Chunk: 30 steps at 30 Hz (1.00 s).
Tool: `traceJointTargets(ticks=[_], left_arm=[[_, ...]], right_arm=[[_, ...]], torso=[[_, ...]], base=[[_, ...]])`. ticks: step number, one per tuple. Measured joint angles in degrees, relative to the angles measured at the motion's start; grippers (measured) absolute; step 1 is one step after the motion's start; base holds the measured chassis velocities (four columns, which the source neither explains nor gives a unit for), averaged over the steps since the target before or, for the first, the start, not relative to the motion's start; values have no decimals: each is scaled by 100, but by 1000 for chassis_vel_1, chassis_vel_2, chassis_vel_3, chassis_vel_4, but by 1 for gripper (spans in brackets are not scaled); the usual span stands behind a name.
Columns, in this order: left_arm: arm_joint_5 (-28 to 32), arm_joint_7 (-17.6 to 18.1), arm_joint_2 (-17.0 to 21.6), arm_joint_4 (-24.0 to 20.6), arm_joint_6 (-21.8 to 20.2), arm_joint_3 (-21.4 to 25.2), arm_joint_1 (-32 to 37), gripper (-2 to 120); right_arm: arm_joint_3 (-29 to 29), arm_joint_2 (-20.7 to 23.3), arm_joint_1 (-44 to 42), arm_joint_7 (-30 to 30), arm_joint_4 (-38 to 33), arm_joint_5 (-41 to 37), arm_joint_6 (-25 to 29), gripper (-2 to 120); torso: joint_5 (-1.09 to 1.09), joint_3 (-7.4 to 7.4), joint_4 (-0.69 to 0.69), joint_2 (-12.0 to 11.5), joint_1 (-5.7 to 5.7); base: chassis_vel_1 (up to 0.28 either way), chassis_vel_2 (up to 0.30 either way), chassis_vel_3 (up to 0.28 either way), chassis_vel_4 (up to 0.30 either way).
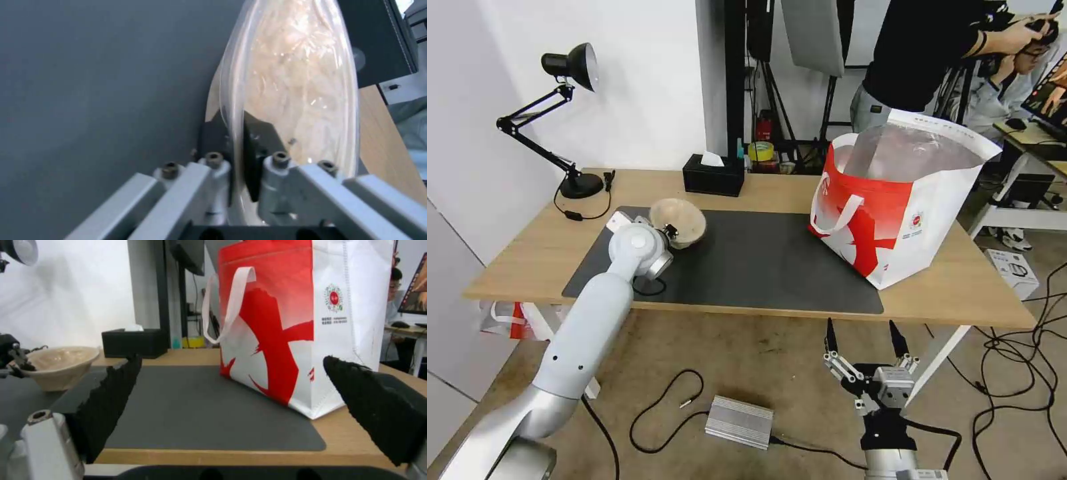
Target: Pick up the trash from the table and place it into the takeout bag.
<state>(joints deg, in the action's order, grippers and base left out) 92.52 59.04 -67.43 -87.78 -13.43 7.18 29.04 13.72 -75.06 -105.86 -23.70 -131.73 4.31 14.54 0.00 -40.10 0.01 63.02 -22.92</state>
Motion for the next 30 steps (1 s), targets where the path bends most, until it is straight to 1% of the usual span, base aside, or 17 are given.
traceJointTargets(ticks=[1, 16, 18, 22, 24, 27, 28, 30], left_arm=[[0, -6, 0, -2, 1, 5, 5, 0], [-27, -7, 75, -106, 6, 41, 50, 0], [-30, -6, 90, -153, 6, 41, 47, 0], [2, -28, 121, -452, 20, 10, -63, 0], [22, -40, 126, -497, 24, 1, -96, 0], [149, -244, 190, -768, 144, -104, -325, 0], [149, -244, 190, -768, 144, -104, -325, 0], [233, -500, 230, -868, 235, -202, -495, 0]], right_arm=[[0, 0, 0, 0, 0, 0, 0, 100], [0, 0, 0, 0, 0, 0, 0, 100], [0, 0, 0, 0, 0, 0, 0, 100], [0, 0, 0, 0, 0, 0, 0, 100], [0, 0, 0, 0, 0, 0, 0, 100], [0, 0, 0, 0, 0, 0, 0, 100], [0, 0, 0, 0, 0, 0, 0, 100], [0, 0, 0, 0, 0, 0, 0, 100]], torso=[[0, 0, 0, 1, 0], [0, 0, 0, 0, 0], [0, 0, -1, 0, 0], [-1, 0, -1, 0, 0], [0, 0, -1, 0, 0], [0, 0, -1, 0, 0], [0, 0, -1, 0, 0], [0, 0, -1, 0, 0]], base=[[0, 0, 0, 0], [0, 0, 0, 0], [0, 0, 0, 0], [0, 0, 0, 0], [0, 0, 0, 0], [0, 0, 0, 0], [0, 0, 0, 0], [0, 0, 0, 0]])
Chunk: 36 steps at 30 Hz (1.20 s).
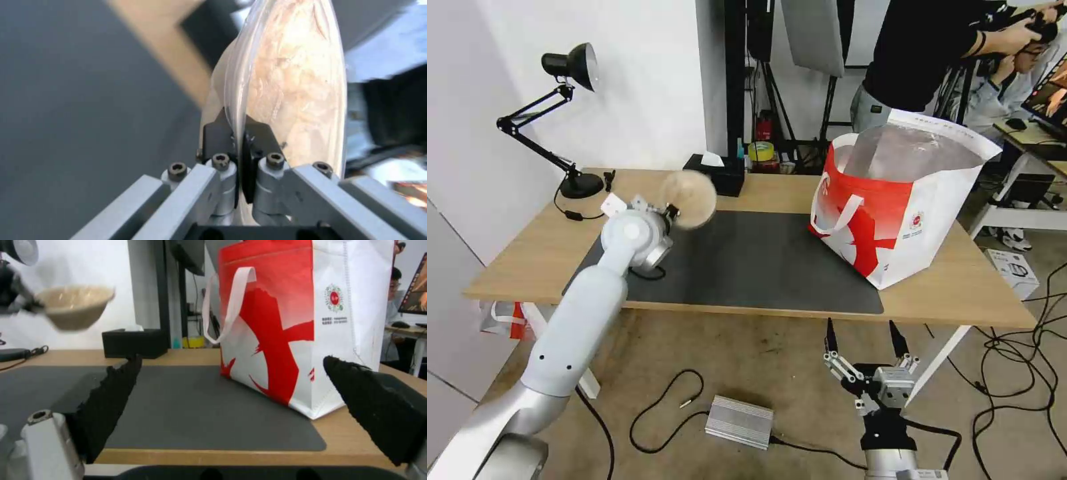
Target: Pick up the trash from the table and place it into the takeout bag.
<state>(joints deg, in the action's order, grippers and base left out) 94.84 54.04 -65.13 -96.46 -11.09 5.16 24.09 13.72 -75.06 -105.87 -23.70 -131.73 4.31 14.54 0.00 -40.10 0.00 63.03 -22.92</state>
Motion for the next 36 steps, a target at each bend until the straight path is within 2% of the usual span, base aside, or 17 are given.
traceJointTargets(ticks=[2, 3, 7, 12, 28, 36], left_arm=[[42, -226, 58, -39, 92, -171, -197, 0], [42, -226, 58, -39, 92, -171, -197, 0], [103, -586, 147, -160, 238, -636, -598, 0], [141, -830, 117, -226, 327, -934, -861, 0], [144, -1547, -324, 477, 670, -1812, -1766, 0], [33, -1885, -737, 972, 843, -2239, -2265, 0]], right_arm=[[0, 0, 0, 0, 0, 0, 0, 100], [0, 0, 0, 0, 0, 0, 0, 100], [0, 0, 0, 0, 0, 0, 0, 100], [0, 0, 0, 0, 0, 0, 0, 100], [0, 0, 0, 0, 0, 0, 0, 100], [0, 0, 1, 0, 0, 0, 0, 100]], torso=[[0, 0, 0, 0, 0], [0, 0, 0, 0, 0], [0, 0, 0, 0, 0], [1, 0, 0, 0, 0], [1, 0, 0, 0, 0], [1, 0, 1, 0, 0]], base=[[0, 0, 0, 0], [0, 0, 0, 0], [0, 0, 0, 0], [0, 0, 0, 0], [0, 0, 0, 0], [0, 0, 0, 0]])
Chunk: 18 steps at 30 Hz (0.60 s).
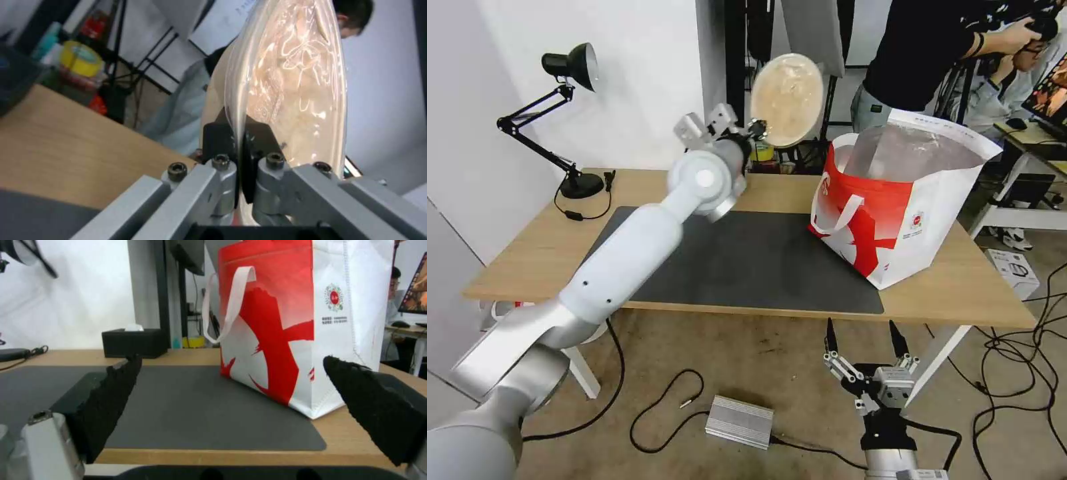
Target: Pick up the trash from the table and place it into the takeout bag.
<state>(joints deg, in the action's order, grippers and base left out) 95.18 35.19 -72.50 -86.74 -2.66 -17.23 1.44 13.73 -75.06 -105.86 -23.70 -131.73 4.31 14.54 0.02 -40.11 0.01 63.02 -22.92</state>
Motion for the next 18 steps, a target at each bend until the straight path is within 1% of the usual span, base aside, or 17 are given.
traceJointTargets(ticks=[4, 7, 11, 18], left_arm=[[-28, -64, -106, 93, 32, -87, -59, 0], [-171, -207, -394, 448, 92, -287, -168, 0], [-206, -265, -538, 614, 108, -371, -245, 0], [-319, -488, -822, 1025, 157, -674, -420, 0]], right_arm=[[0, 0, 0, 0, 0, 0, 0, 100], [0, 0, 0, 0, 0, 0, 0, 100], [0, 0, 0, 0, 0, 0, 0, 100], [0, 0, 0, 0, 0, 0, 0, 100]], torso=[[-1, 0, 0, 0, 0], [0, 0, 0, 0, 0], [0, 0, 0, 0, 0], [-1, 0, -1, 0, 0]], base=[[0, 0, 0, 0], [0, 0, 0, 0], [0, 0, 0, 0], [0, 0, 0, 0]])
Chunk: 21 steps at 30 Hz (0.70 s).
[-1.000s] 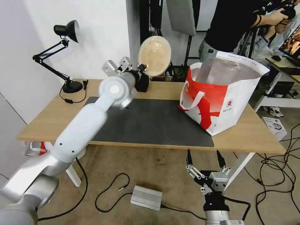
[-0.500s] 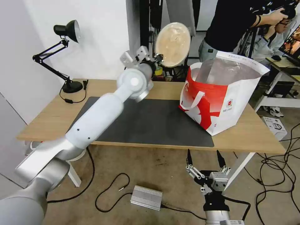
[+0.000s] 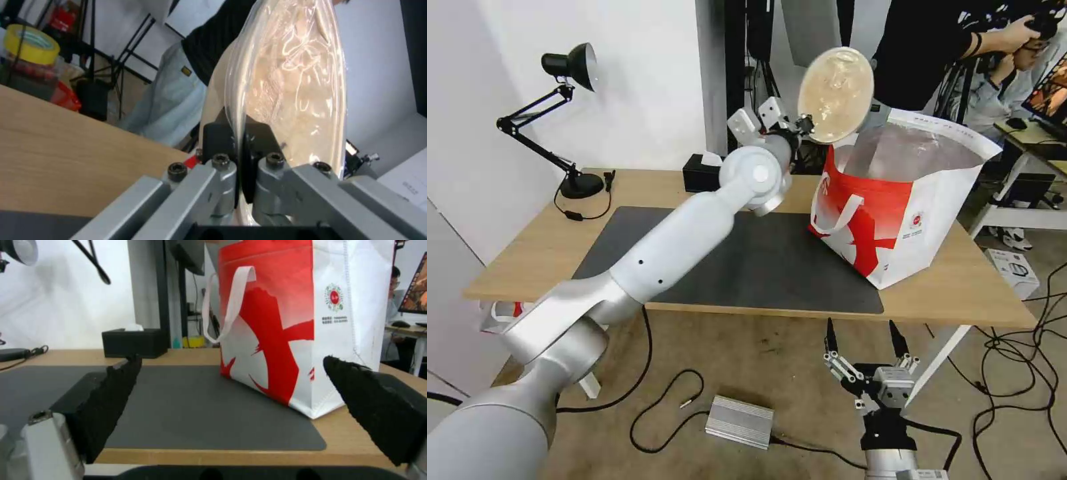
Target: Pick up the trash from the table and place it into the takeout bag.
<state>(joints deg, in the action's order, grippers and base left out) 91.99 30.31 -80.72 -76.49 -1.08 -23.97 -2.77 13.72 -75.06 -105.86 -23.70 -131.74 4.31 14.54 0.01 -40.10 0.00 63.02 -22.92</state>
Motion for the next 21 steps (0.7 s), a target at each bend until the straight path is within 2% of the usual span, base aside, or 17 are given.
traceJointTargets(ticks=[7, 11, 21], left_arm=[[-42, -33, -255, 217, -30, -153, -108, 0], [-89, -155, -439, 519, -40, -332, -236, 0], [-202, -338, -731, 939, -76, -495, -310, 0]], right_arm=[[0, 0, 0, 0, 0, 0, 0, 100], [0, 0, 0, 0, 0, 0, 0, 100], [0, 0, 0, 0, 0, 0, 0, 100]], torso=[[0, 0, 1, 0, 0], [0, -1, 0, 0, 0], [-1, 0, 0, 0, 0]], base=[[0, 0, 0, 0], [0, 0, 0, 0], [0, 0, 0, 0]])
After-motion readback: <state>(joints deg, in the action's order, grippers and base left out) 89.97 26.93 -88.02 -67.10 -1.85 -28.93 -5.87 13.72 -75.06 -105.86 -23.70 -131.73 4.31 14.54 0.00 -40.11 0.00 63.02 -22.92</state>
